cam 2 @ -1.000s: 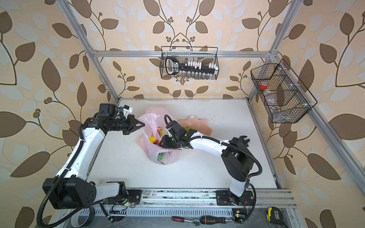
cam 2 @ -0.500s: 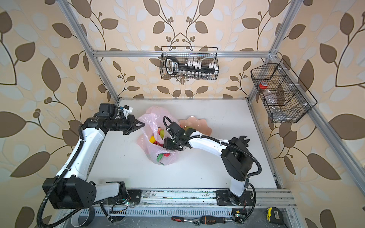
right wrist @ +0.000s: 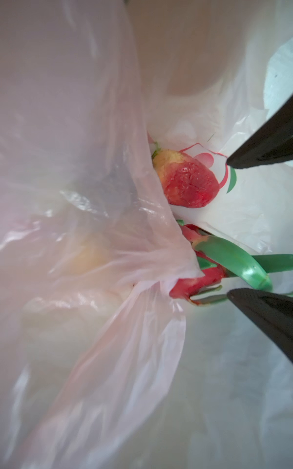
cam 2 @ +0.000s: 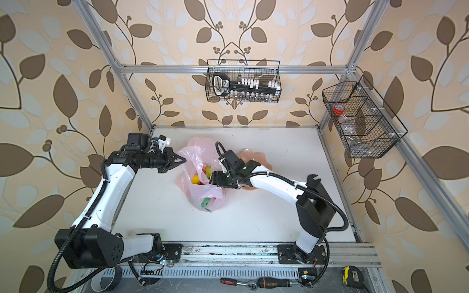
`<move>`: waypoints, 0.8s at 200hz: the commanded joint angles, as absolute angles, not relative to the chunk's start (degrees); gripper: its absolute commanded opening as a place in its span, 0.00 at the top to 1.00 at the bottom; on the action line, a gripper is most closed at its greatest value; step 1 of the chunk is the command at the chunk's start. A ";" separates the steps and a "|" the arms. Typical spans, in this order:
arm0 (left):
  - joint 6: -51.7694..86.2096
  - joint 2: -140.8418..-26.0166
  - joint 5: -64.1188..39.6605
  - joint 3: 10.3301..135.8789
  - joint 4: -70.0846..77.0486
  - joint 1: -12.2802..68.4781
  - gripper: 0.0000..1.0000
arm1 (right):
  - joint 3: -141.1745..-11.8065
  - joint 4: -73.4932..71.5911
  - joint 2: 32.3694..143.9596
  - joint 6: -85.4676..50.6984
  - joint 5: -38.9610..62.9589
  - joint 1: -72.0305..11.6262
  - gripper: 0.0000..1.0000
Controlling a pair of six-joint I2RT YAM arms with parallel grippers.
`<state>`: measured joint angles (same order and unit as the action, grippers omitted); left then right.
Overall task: Place the fruits into the plastic bag
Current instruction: Place the fruit in the plastic bag, then pick up the fruit from the plate.
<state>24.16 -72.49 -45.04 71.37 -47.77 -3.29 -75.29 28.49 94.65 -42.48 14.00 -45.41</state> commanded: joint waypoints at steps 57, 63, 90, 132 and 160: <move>22.76 -72.88 -46.76 73.20 -47.90 -2.67 1.00 | -72.96 36.15 81.32 -38.07 13.43 -33.14 0.24; 22.79 -72.86 -46.84 73.21 -47.89 -2.68 1.00 | -72.26 36.83 81.22 -37.94 13.60 -31.51 0.24; 22.59 -72.69 -46.67 73.12 -48.17 -2.68 1.00 | -71.46 37.73 81.43 -35.87 12.04 -27.17 0.23; 22.59 -72.41 -46.67 73.03 -48.34 -2.72 1.00 | -72.67 38.45 88.58 -32.34 7.39 -25.25 0.22; 22.66 -72.33 -46.76 73.17 -48.43 -2.66 1.00 | -76.13 38.31 96.92 -30.95 5.87 -25.20 0.22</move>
<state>24.12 -72.93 -45.04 71.37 -48.07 -3.29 -73.03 36.99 90.85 -33.85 9.13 -25.32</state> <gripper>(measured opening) 0.046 0.781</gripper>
